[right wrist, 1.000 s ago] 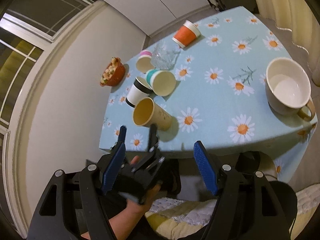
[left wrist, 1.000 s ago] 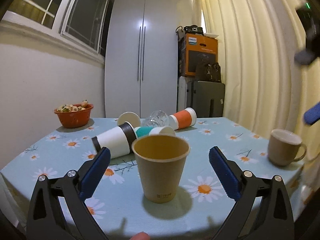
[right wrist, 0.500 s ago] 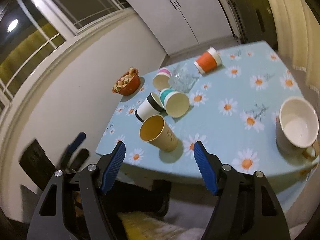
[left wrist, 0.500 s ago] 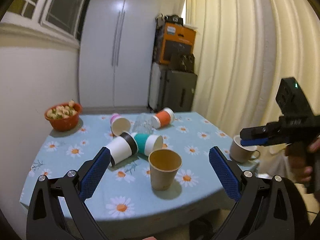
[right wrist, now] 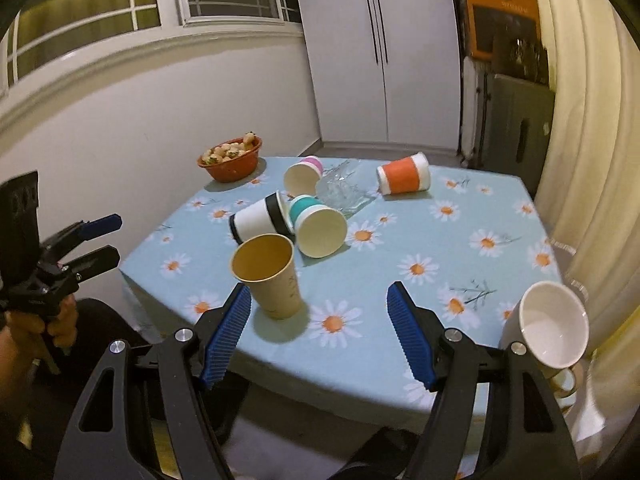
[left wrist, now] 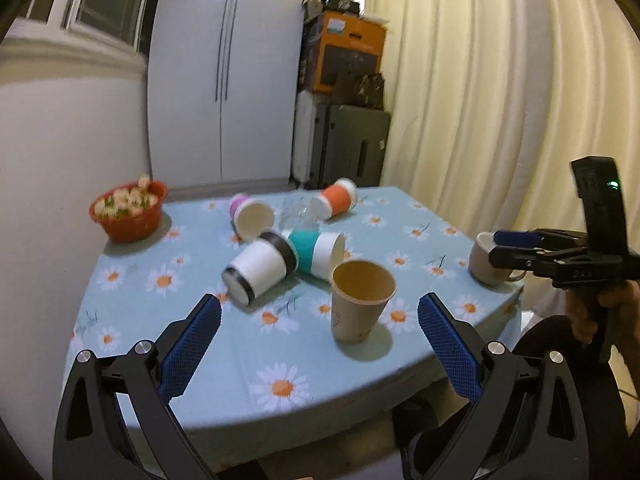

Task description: Flip cup upright

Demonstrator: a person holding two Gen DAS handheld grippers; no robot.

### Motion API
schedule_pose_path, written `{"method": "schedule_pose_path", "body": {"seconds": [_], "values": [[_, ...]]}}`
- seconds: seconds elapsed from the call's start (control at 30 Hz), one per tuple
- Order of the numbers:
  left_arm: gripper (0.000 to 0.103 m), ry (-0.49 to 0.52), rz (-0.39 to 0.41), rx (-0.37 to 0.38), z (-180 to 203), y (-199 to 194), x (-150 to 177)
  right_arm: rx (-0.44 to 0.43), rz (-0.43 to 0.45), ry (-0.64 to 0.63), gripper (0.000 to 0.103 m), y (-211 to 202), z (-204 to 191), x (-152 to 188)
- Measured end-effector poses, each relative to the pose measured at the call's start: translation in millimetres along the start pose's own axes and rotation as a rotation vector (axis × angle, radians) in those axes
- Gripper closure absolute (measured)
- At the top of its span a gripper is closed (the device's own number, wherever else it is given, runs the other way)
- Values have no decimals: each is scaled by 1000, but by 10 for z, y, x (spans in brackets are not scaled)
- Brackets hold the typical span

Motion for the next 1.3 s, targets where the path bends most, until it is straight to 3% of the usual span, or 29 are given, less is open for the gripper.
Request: {"method": "schedule_pose_path", "body": {"seconds": [0.23, 0.73, 1.3], "values": [[7, -21, -9, -34, -43, 40, 65, 74, 36, -31, 33, 46, -39, 53], [7, -65, 5, -60, -86, 18, 89, 112, 66, 33, 31, 18, 47, 88], [7, -81, 9, -74, -118, 39, 90, 220, 109, 1, 31, -24, -29, 80]]}}
Point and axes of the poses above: each gripper's, at about its wrist camera, not at the fingertips, and y roughly the way its jaws point, z to its right, x to its underside, the point moved 7 cm from there along y, roughly the way its jaws point, and after that the axes turned 11 degrees about -z, right-handed, at the moved point
